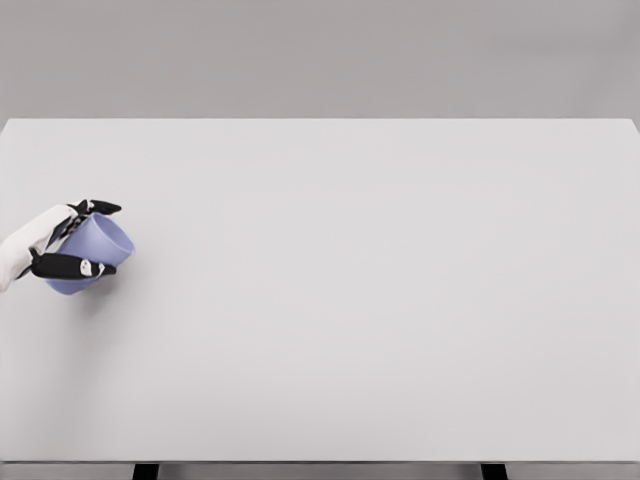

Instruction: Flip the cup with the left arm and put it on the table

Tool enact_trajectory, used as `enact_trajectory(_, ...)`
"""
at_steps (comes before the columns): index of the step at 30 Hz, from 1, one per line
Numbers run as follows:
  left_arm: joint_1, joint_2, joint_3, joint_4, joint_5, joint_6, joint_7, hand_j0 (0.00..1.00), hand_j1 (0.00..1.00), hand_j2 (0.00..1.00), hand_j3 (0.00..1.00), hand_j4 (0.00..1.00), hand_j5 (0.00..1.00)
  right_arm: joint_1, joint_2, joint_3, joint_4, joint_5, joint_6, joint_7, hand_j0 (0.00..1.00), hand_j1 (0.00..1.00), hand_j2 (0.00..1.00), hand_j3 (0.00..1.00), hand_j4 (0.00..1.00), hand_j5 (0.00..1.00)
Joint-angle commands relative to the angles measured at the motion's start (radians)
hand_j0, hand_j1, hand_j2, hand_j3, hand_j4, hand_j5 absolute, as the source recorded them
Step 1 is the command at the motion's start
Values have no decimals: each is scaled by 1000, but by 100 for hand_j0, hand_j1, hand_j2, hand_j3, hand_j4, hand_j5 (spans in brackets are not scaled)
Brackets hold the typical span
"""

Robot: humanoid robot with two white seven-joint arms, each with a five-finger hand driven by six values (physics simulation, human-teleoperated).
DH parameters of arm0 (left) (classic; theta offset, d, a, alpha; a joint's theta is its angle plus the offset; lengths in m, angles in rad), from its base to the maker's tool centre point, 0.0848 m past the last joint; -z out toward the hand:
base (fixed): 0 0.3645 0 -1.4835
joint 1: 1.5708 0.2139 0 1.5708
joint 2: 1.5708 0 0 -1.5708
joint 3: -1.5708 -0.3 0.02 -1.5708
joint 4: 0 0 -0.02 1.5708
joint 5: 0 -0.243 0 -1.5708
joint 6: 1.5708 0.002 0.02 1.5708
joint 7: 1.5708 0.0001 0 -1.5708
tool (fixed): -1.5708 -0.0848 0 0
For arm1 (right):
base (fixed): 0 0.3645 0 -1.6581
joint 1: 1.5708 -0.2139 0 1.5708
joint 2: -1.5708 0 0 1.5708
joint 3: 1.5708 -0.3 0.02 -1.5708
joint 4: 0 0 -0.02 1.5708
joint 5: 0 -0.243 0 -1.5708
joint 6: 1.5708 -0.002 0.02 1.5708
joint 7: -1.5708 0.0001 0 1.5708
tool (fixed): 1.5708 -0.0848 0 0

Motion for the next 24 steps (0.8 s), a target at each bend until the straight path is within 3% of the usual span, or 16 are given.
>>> enact_trajectory(1, 0, -1, 9, 0, -2, -9, 0, 81, 81, 81, 81, 81, 81, 0, 0, 0, 0, 0, 1, 0, 100, 100, 100, 100, 100, 100)
enact_trajectory(24, 18, -95, 109, 1, 38, -97, 3, 84, 84, 84, 84, 84, 84, 0, 0, 0, 0, 0, 0, 0, 100, 100, 100, 100, 100, 100)
